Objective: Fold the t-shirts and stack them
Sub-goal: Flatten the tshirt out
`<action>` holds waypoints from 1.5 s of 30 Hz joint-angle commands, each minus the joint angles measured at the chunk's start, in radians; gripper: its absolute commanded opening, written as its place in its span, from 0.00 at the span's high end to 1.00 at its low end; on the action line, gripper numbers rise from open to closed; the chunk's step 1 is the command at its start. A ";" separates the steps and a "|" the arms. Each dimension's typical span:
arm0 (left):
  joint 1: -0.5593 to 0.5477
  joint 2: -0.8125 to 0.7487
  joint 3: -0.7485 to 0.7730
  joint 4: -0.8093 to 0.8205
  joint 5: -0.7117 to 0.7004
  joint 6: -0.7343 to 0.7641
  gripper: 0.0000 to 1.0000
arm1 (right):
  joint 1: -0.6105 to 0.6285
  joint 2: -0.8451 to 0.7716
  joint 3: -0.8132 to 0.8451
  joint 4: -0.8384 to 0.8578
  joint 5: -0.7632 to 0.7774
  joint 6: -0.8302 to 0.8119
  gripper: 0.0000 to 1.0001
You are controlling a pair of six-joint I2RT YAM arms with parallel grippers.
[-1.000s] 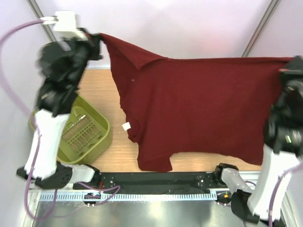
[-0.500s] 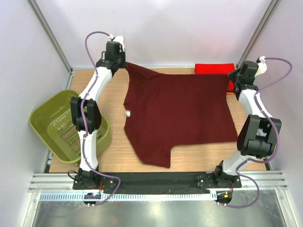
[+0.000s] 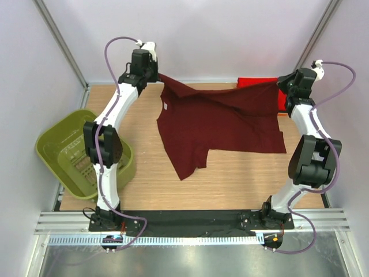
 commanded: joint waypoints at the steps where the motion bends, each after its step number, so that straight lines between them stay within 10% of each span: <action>1: -0.041 -0.116 -0.072 -0.046 -0.007 -0.026 1.00 | -0.009 0.027 0.053 -0.054 -0.058 -0.049 0.99; 12: -0.061 -0.260 -0.331 -0.218 -0.012 -0.191 1.00 | -0.084 0.059 0.067 -0.229 -0.095 -0.112 0.99; 24: -0.060 -0.472 -0.037 -0.324 -0.208 -0.244 1.00 | -0.083 -0.193 0.442 -0.737 -0.004 -0.019 0.99; 36: -0.106 -0.915 -0.060 -0.067 -0.150 -0.338 1.00 | -0.083 -0.816 0.472 -0.884 0.531 0.308 0.99; 45: -0.107 -1.045 -0.054 -0.043 -0.053 -0.393 1.00 | -0.072 -0.830 0.842 -1.162 0.684 0.272 0.99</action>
